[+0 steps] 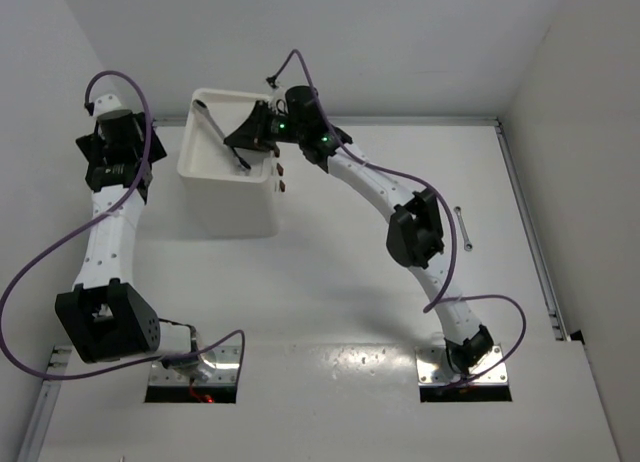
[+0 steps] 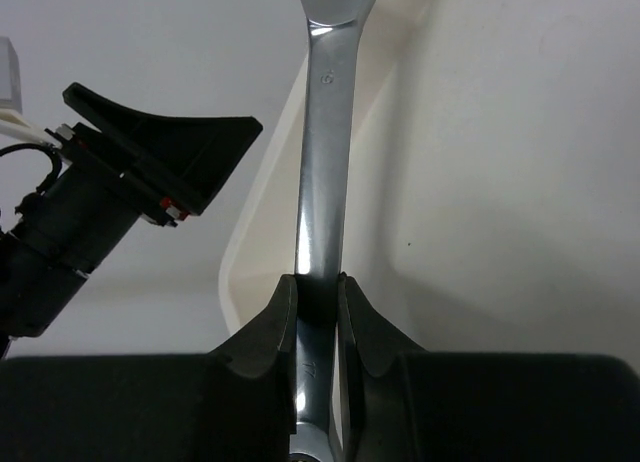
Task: Sort the tools into containers
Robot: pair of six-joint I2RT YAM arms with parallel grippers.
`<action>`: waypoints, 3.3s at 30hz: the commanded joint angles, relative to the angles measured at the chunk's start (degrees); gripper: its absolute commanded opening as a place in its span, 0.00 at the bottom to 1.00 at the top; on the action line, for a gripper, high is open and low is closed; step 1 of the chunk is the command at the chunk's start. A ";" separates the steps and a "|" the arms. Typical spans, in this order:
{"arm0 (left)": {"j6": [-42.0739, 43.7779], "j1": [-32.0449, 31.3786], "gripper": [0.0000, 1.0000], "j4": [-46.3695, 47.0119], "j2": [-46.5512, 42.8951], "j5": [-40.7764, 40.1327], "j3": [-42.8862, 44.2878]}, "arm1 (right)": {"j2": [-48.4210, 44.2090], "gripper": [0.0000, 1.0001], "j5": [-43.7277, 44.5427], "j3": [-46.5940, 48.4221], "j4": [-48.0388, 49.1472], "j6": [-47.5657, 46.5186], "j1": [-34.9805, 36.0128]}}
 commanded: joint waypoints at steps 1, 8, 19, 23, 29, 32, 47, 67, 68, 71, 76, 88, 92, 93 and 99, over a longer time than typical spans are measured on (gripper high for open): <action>-0.90 0.69 1.00 0.18 -2.02 0.90 0.14 | -0.63 0.00 2.46 2.57 4.48 -0.17 0.26; -0.90 1.22 1.00 -0.35 -2.02 1.42 0.14 | -1.16 0.00 6.94 2.57 2.64 -0.96 -0.80; -1.43 1.22 1.00 -0.35 -0.44 1.95 0.75 | -2.57 0.24 8.88 0.64 -1.24 -2.63 -0.80; -1.43 1.22 1.00 -0.35 -0.44 2.48 0.75 | -3.09 0.38 9.41 0.02 -1.24 -3.16 -0.80; -1.43 1.22 1.00 -0.35 0.09 3.62 0.75 | -4.23 0.48 11.25 -0.59 -0.10 -5.87 -0.80; -1.43 1.22 1.00 -0.35 0.09 3.62 0.75 | -5.64 0.48 11.25 -1.82 1.92 -7.46 -0.80; 2.18 -0.54 1.00 4.93 0.61 4.85 1.98 | -28.13 0.43 28.21 -9.90 -18.95 -44.53 -14.67; 6.04 -1.77 1.00 7.04 5.45 6.17 3.92 | -25.24 0.60 36.12 -34.95 -66.01 -74.88 -44.83; 6.04 -1.77 1.00 7.04 5.45 6.17 3.92 | -25.24 0.60 36.12 -37.31 -66.01 -74.88 -45.53; 5.52 -1.77 1.00 7.04 5.97 6.17 3.40 | -26.55 0.58 38.49 -43.47 -61.37 -75.49 -46.06; 5.52 -1.77 1.00 7.04 6.51 6.70 3.39 | -24.80 0.54 37.79 -45.68 -57.67 -74.97 -46.68; 5.52 -1.77 1.00 7.04 8.09 5.38 5.24 | -15.31 0.49 35.34 -39.71 -55.64 -71.02 -46.68; 5.52 -1.77 1.00 7.04 8.09 5.38 5.76 | -13.46 0.49 34.10 -39.00 -55.64 -70.48 -46.68; 5.52 -1.77 1.00 7.04 8.09 5.38 5.76 | -12.59 0.49 34.10 -38.13 -55.64 -69.96 -47.20; 5.52 -1.77 1.00 6.51 9.14 4.77 6.29 | -9.77 0.49 32.97 -36.01 -55.64 -69.96 -48.26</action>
